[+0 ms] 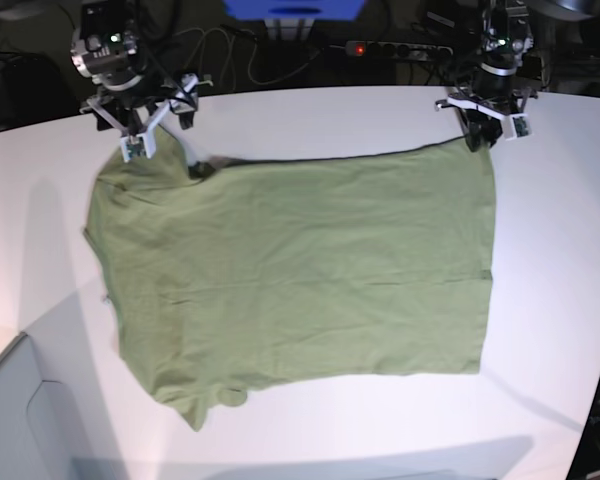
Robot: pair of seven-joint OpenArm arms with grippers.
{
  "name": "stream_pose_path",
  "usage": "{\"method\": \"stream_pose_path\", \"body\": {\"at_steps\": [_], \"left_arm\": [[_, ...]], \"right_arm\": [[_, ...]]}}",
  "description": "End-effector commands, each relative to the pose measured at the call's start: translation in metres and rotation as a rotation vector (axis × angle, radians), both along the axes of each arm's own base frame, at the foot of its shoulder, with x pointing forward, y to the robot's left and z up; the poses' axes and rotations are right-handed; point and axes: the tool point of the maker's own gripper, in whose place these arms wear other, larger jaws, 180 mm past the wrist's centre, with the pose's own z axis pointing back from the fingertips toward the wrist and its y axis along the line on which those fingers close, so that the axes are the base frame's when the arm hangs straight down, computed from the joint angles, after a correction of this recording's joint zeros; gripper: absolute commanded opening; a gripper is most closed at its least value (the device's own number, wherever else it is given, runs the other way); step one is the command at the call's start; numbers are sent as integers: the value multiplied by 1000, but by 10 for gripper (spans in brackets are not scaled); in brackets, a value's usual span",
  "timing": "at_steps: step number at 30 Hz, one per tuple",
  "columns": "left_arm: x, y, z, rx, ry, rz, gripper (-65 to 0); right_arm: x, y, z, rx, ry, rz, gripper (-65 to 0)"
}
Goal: Fold the T-shirt properly
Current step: 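Close both grippers on the shoulder edges of the shirt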
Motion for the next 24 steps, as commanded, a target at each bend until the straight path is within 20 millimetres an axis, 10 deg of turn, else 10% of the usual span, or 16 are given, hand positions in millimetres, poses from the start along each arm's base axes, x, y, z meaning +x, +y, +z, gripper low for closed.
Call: {"method": "stream_pose_path", "body": {"at_steps": [1,4,17,24], "left_arm": [[-2,1,2,4,5,-5,-561],[-2,3,2,7,4,-1,-650],[-4,4,1,8,10,0,-650],[-4,4,1,8,10,0,-650]], "right_arm": [[7,-2,8,-5,-41,13,-205],[10,-19,11,-35,-51,-27,-204],[32,-54,24,-107,-116,-77,-194],[29,-57,-3,-94,-46,-88,-170]]}}
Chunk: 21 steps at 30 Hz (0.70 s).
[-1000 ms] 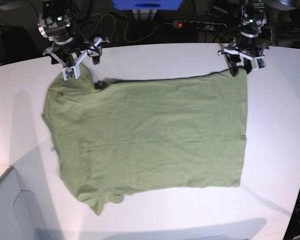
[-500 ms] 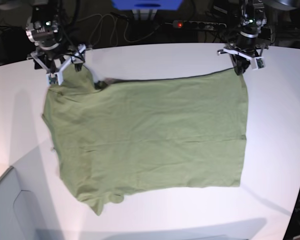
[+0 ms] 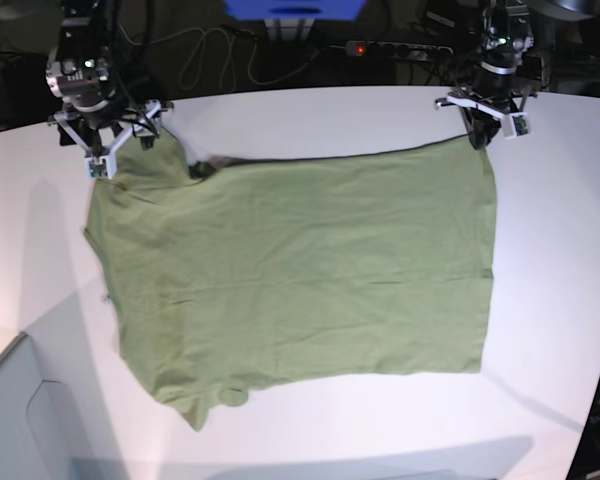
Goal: Fold the T-shirt properly
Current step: 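Close both grippers on the shoulder edges of the shirt, then lift the shoulder edge with both grippers and pull it toward the robot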
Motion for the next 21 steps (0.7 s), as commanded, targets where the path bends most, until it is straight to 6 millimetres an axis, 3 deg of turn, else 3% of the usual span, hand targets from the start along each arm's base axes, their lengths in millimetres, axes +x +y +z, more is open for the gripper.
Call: {"method": "stream_pose_path", "body": {"at_steps": [1,16,21], "left_arm": [[-2,3,2,9,3,-2,-650],[0,3,3,9,0,-2,-650],[0,4,3,10,0,-1,-650]], "right_arm": [[5,0,2,-5,-19,22,-170],[-13,-7,-48,27,65,-16,-178],[-22,-8,-60,33,102,-22,-339]]}}
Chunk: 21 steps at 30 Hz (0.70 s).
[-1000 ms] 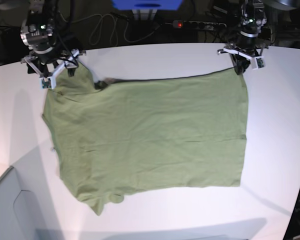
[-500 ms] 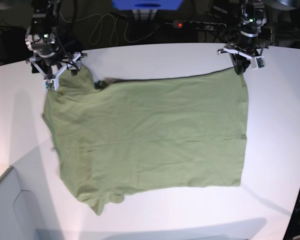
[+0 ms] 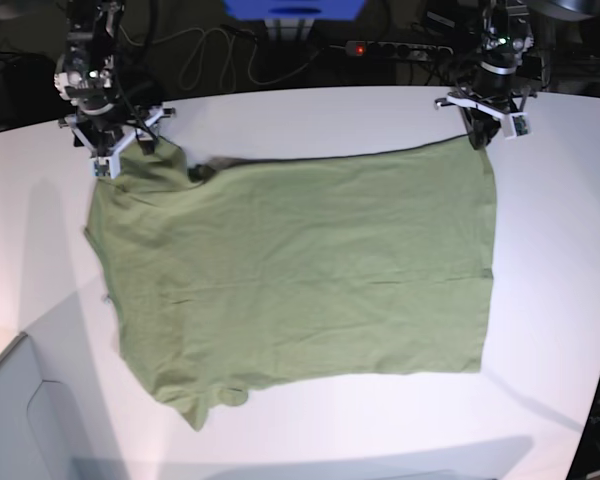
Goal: Fold the T-shirt properly
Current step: 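Lift the shoulder edge with both grippers and pull it toward the robot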
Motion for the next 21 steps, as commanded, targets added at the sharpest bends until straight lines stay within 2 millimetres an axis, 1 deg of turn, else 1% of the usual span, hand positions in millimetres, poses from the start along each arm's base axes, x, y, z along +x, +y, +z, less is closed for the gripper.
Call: {"method": "stream_pose_path", "body": {"at_steps": [1,4,7,9,13,15,17,19,21], "left_arm": [[-1,3,3,9,0,0,-650],[0,3,3,9,-1,0,-650],[1,3,4,9,-4,-2,-650],[2,3,6,15,-9,-8,-650],[5,5,13,25,-25,-12,-650],[10,10,24,37,-56,0,-650],[8,15,33,52,-72,14,-650],[9,16,44,61,-94,16,-650],[7,14,50,65,-99,8,-650]], "right_arm": [[-25,-4,-16,-21,122,9,-383],[-26,0,-18,-10,129,61,-534],[-26,5,-17,-2,129,113,-641],[-24,1,-12,-10,113,104,-649],[-18,2,13,-33,48,116,-650],[-13,5,29,-45,7,130,-650],[-10,7,44,-59,-29,144,-650],[-8,9,55,-69,-56,155,-650],[-6,11,66,-76,-85,164,-650]]}}
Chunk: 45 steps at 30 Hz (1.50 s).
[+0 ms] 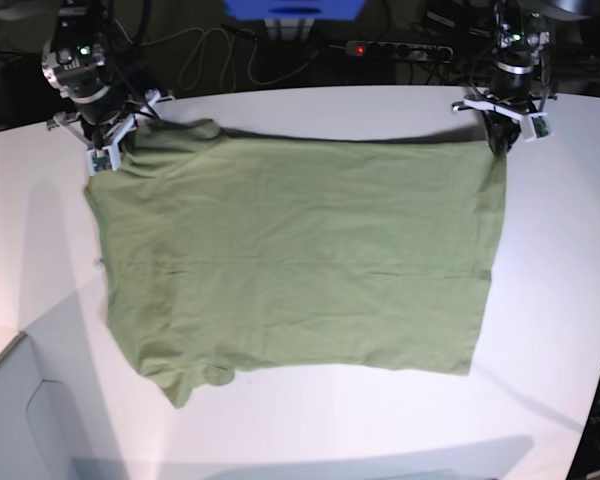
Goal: Fold the T-shirt properly
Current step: 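Lift the shoulder edge with both grippers and pull it toward the robot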
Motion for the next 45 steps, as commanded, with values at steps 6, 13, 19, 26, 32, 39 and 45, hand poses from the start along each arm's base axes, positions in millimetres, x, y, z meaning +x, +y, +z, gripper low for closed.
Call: {"method": "stream_pose_path", "body": {"at_steps": [6,13,19,26,32,39,45], "left_arm": [[-13,-10,21,11,-21,-37,-650],[-37,-10,14,11,39,-37,-650],[-42,-6,9,11,53,-12,-650],[-24,14,24,50,-11,27,-650],[7,19,33,50,-91,43,-650],[36,29,27,36,-140,80,-650],[59,39,23,26,-172,110,-650]], "right_arm": [[-5,1,10,-15,-14,23,-650],[-18,-11,7,-35,11,-1,-650],[-25,-11,8,-40,23,4,-650],[-6,-9,16,-37,-29,6,-650],[30,-11,23,-29,-102,-8,-650],[67,-16,22,-12,-151,-28,-649],[98,-13,23,11,-184,-27,-649]]}}
